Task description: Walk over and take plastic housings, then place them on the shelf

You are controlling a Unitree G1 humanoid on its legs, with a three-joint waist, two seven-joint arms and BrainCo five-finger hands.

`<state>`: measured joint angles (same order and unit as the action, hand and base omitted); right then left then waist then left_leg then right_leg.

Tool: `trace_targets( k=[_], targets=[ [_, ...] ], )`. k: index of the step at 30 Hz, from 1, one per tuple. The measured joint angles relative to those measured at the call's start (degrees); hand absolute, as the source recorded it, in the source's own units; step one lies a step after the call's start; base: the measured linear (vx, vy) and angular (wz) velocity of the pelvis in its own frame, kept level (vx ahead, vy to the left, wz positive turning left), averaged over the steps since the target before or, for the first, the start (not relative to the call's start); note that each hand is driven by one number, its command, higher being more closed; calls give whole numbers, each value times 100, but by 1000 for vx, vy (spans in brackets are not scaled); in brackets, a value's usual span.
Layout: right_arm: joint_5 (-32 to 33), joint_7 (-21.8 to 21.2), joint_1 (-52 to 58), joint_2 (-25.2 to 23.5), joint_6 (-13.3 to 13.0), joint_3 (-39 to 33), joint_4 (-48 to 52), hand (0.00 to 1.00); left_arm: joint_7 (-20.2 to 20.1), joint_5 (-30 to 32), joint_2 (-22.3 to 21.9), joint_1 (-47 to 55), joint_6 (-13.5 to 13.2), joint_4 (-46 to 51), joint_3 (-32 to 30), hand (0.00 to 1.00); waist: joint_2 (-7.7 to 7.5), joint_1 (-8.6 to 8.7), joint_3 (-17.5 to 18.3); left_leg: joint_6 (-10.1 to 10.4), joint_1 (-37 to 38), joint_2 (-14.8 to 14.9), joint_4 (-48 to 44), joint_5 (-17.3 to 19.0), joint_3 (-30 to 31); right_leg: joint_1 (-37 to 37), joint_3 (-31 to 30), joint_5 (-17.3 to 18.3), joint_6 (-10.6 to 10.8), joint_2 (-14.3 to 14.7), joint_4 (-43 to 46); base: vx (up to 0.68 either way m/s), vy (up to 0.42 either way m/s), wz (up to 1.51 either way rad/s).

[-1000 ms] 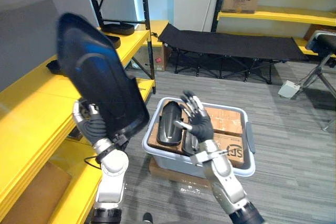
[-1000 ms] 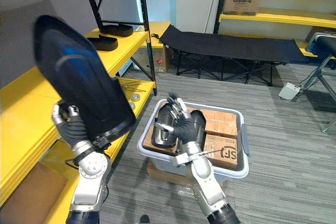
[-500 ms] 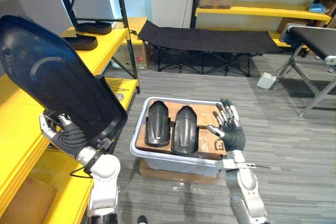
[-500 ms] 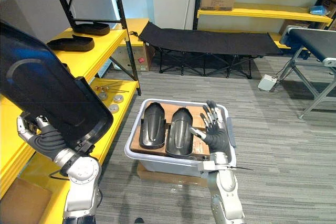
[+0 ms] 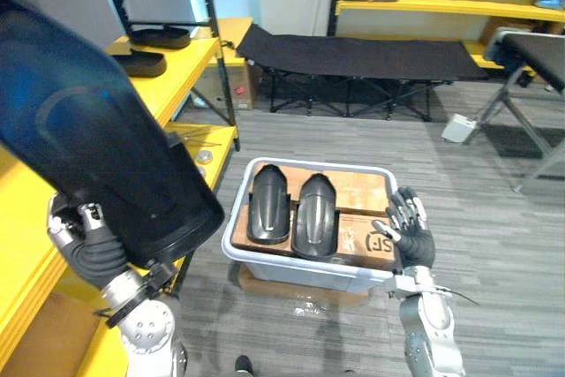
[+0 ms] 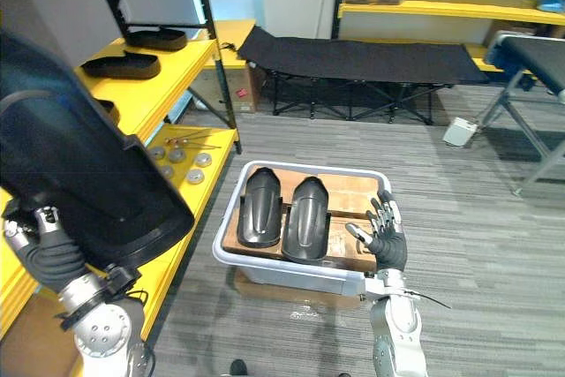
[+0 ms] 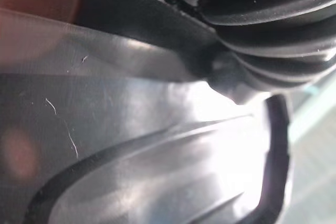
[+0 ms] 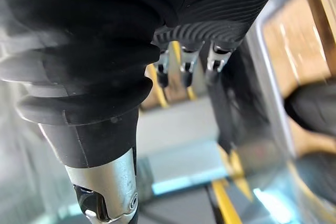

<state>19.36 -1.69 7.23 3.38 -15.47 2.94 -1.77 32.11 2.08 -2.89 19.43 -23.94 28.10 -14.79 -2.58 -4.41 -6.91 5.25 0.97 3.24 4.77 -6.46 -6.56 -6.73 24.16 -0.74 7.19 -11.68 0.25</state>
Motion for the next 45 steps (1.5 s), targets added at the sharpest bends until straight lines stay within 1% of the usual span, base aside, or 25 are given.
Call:
trace_targets(
  k=[4, 6, 9, 11, 12, 14, 16, 18, 19, 20, 21, 22, 23, 24, 26, 30, 32, 36, 38, 40, 41, 42, 43, 44, 45],
  targets=[
    [-428, -90, -506, 1, 3, 538, -221, 0, -343, -27, -13, 241, -162, 405, -459, 100, -120, -356, -54, -66, -136, -164, 7, -68, 470, -152, 453, 82, 93, -112, 100, 40, 9, 63],
    [-602, -84, -699, 11, 3, 684, -220, 0, -529, -193, -8, 311, -198, 469, -551, 100, -103, -446, -65, -94, -216, -240, 27, -85, 675, -180, 583, 144, 56, -160, 191, 30, 17, 68],
    [-668, -54, -819, 106, 32, 689, -218, 0, -813, -312, 18, 301, -218, 467, -589, 100, -83, -434, -86, -130, -337, -309, 29, -105, 1222, -263, 341, 342, -132, -142, 427, 28, 41, 106],
    [-660, 66, -752, 257, 76, 580, -207, 0, -1080, -495, 48, 256, -219, 444, -586, 100, -67, -353, -120, -131, -427, -385, 29, -134, 1765, -315, -122, 498, -242, -78, 737, 34, 33, 136],
    [-658, 108, -722, 325, 110, 448, -206, 0, -1237, -650, 93, 224, -225, 444, -587, 100, -83, -326, -177, -128, -477, -449, 28, -138, 2013, -334, -223, 715, -305, -84, 914, 24, -28, 123],
    [-659, 121, -757, 409, 190, 288, -205, 0, -1341, -825, 138, 239, -226, 439, -609, 100, -183, -371, -242, -83, -517, -470, 24, -289, 2067, -422, -106, 949, -142, -103, 1090, -9, -100, 93],
    [-667, 163, -682, 462, 235, 60, -190, 0, -1522, -911, 138, 257, -226, 399, -550, 100, -113, -327, -295, -135, -718, -364, 22, -269, 1682, -592, 370, 1035, -40, -56, 1081, -56, -136, 115],
    [-664, 231, -501, 527, 290, -324, -18, 0, -1874, -1075, 192, 123, -254, 272, -309, 100, -31, -124, -382, -388, -896, -187, -95, -102, 772, -808, 988, 1024, -26, -7, 1010, -31, -43, 163],
    [-668, 339, -323, 579, 292, -607, 136, 0, -2140, -1127, 249, -14, -339, 80, -97, 100, 65, -52, -443, -574, -1070, -41, -354, 34, 41, -957, 1306, 1024, -25, 8, 1012, -39, -8, 162],
    [-674, 447, -170, 624, 291, -838, 251, 0, -2354, -1139, 239, -29, -364, -30, 96, 100, 119, 19, -458, -529, -1116, 35, -493, 147, -413, -1080, 1511, 1040, -20, -27, 1039, -40, 5, 138],
    [-677, 461, -115, 628, 288, -921, 285, 0, -2408, -1158, 242, 2, -365, -42, 181, 100, 110, 16, -454, -407, -1109, 27, -516, 247, -585, -1112, 1535, 1072, -49, -88, 1049, -1, 49, 66],
    [-676, 480, -91, 621, 276, -983, 349, 0, -2464, -1248, 257, 48, -391, -38, 241, 100, -32, 4, -503, -482, -1211, 23, -895, 376, -864, -1109, 1457, 1275, -104, -359, 1093, 21, 60, 5],
    [-676, 480, -112, 619, 269, -1002, 405, 0, -2470, -1269, 263, 48, -407, -31, 223, 100, 27, -24, -502, -569, -1308, 34, -1255, 356, -935, -1099, 1353, 1477, -52, -393, 1200, 18, 52, -33],
    [-666, 454, -127, 616, 234, -1002, 462, 0, -2472, -1301, 264, 56, -417, -72, 202, 100, 131, -7, -547, -440, -1366, 127, -1625, 91, -997, -1140, 1101, 1678, 260, -469, 1330, -16, 67, -43],
    [-659, 347, -71, 587, 225, -971, 467, 0, -2457, -1289, 260, 81, -424, -133, 210, 100, 138, 37, -544, -414, -1413, 114, -1845, 270, -999, -1060, 890, 1687, 186, -534, 1343, -32, 95, -39],
    [-654, 14, -162, 543, 182, -845, 479, 0, -2383, -1274, 308, 56, -414, -135, 148, 100, 90, 77, -597, -339, -1463, 207, -2080, 377, -1007, -895, 556, 1649, 256, -520, 1354, -31, 59, -35],
    [-656, 0, -162, 489, 182, -837, 478, 0, -2362, -1256, 307, 56, -399, -135, 186, 100, 136, 77, -619, -348, -1467, 198, -2028, 322, -983, -844, 551, 1640, 273, -521, 1386, -19, 32, -3],
    [-470, -44, -220, 451, 122, -642, 402, 0, -2185, -1046, 276, 57, -399, -134, 254, 100, 392, 52, -818, -380, -1657, 178, -2044, 253, -917, -630, 582, 1654, 280, -558, 1611, -38, 55, 11],
    [-627, 69, -238, 305, 52, -519, 311, 0, -2096, -1002, 272, 83, -400, -133, 209, 100, 369, 0, -914, -433, -1731, 99, -2227, 392, -918, -696, 659, 1705, 335, -663, 1599, 20, 98, 15],
    [-670, 128, -224, 130, 2, -494, 317, 0, -2140, -1005, 273, 96, -403, -92, 134, 100, 275, -66, -955, -546, -1845, -40, -2778, 808, -897, -889, 796, 1783, 214, -877, 1604, 125, 182, 13],
    [-673, 170, -177, 125, -36, -497, 318, 0, -2166, -995, 264, 110, -407, -48, 129, 100, 272, -141, -959, -680, -1912, -89, -3386, 1181, -820, -930, 746, 1761, 212, -914, 1838, 222, 230, 8],
    [-676, 184, -117, 155, -98, -487, 320, 0, -2183, -975, 265, 106, -424, -37, 126, 100, 361, -129, -942, -697, -1917, -97, -3618, 1586, -693, -783, 550, 1680, 78, -982, 2458, 208, 203, 41],
    [-676, 226, 47, 124, -149, -490, 323, 0, -2212, -864, 311, 66, -420, -41, 130, 100, 340, -87, -947, -774, -1870, -191, -3677, 1753, -498, -366, 156, 1310, -527, -1178, 3456, 281, 306, 67],
    [-678, 285, 124, 111, -227, -492, 324, 0, -2215, -816, 416, 33, -422, 22, 118, 100, 310, -51, -955, -800, -1687, -252, -3483, 1777, -418, 79, -279, 462, -1075, -1248, 4240, 222, 251, 66],
    [-678, 289, 147, 97, -249, -492, 323, 0, -2204, -782, 498, 46, -421, 38, 93, 100, 280, -24, -958, -807, -1593, -294, -3336, 1779, -325, 253, -498, 53, -1119, -1209, 4481, 277, 274, 51]
  ],
)
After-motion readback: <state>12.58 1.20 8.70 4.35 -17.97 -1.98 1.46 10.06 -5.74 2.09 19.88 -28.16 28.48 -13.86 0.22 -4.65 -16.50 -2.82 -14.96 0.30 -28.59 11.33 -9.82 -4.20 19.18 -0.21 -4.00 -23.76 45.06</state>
